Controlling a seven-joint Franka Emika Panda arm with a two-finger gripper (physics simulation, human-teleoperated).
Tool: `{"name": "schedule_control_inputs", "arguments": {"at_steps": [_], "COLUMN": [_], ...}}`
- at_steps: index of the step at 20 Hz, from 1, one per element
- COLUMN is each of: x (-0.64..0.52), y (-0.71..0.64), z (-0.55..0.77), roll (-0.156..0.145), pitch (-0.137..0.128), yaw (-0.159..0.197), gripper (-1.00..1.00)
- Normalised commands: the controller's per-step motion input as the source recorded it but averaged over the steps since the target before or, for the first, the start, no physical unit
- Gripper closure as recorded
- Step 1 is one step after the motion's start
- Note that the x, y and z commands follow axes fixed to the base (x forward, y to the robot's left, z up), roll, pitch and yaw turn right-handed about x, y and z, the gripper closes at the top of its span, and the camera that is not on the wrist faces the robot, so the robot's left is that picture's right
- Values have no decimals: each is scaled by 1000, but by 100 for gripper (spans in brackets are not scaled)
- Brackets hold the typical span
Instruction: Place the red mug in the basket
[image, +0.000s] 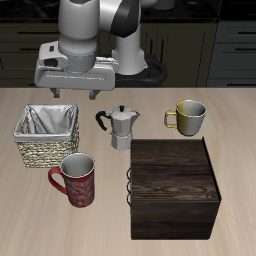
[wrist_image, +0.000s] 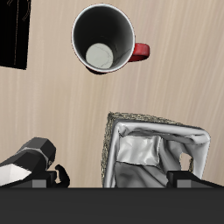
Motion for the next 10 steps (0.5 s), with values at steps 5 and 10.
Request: {"name": "schedule_control_inputs", "arguments": {"at_steps": [5,10], "x": [361,307], "y": [-239,-119], "z": [-22,48], "roll": [19,34], "pitch": [-4,-49], "yaw": [-7,9], "gripper": [-100,-100]}}
